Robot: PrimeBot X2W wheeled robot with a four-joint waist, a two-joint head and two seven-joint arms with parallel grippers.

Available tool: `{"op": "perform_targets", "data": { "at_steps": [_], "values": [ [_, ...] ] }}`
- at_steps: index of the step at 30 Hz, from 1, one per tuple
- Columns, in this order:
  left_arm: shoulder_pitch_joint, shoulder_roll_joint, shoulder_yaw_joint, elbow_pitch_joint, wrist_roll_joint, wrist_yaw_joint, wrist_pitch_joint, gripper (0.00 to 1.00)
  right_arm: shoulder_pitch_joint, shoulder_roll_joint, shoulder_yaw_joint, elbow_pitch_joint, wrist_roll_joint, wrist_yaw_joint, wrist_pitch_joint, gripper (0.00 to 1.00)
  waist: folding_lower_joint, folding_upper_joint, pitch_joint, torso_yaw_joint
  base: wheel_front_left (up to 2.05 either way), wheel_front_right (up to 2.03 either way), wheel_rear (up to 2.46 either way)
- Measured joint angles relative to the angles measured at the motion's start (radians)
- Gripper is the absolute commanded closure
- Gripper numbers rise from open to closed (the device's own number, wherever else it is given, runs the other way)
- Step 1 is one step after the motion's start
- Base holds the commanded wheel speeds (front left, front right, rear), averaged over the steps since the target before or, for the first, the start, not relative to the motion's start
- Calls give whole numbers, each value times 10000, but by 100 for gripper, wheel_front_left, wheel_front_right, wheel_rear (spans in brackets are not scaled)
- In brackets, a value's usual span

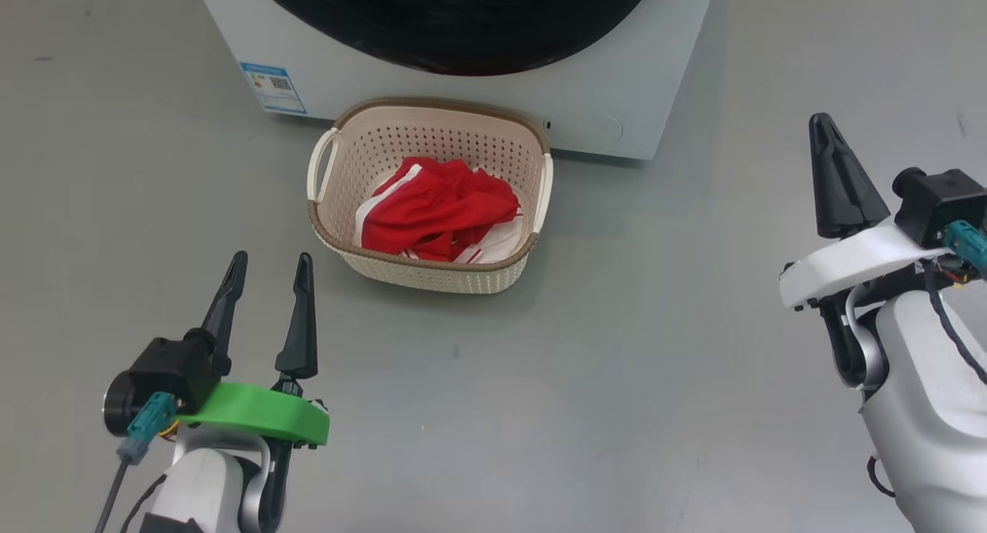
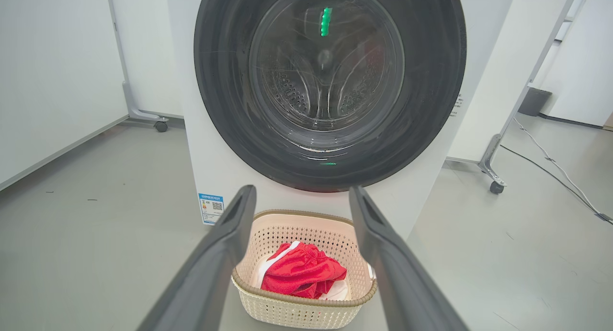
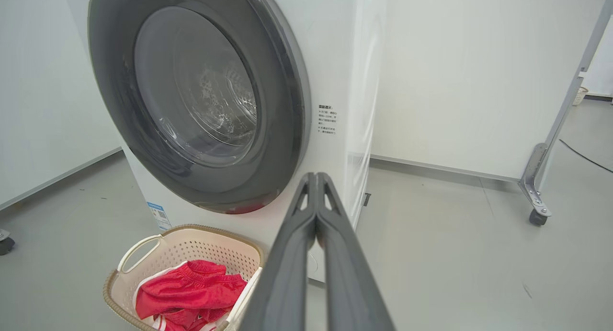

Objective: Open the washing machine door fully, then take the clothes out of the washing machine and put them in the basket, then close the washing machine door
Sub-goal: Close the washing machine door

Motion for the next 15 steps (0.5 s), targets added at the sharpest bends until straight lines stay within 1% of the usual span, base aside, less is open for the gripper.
{"op": "perform_targets", "data": {
  "at_steps": [2,7,15],
  "values": [
    [106,4,0,-4,6,-75,0,0,260,6,-23,-207,-75,-96,2,100,0,0,-188,-158,0,0,0],
    [337,4,107,-38,10,-81,0,0,878,48,-491,-715,-81,-324,0,100,0,0,-617,-457,0,0,0],
    [686,13,339,-111,-25,-86,0,0,1938,343,-759,-1231,-81,-422,2,100,0,0,-1021,-744,0,0,0]
  ]
}}
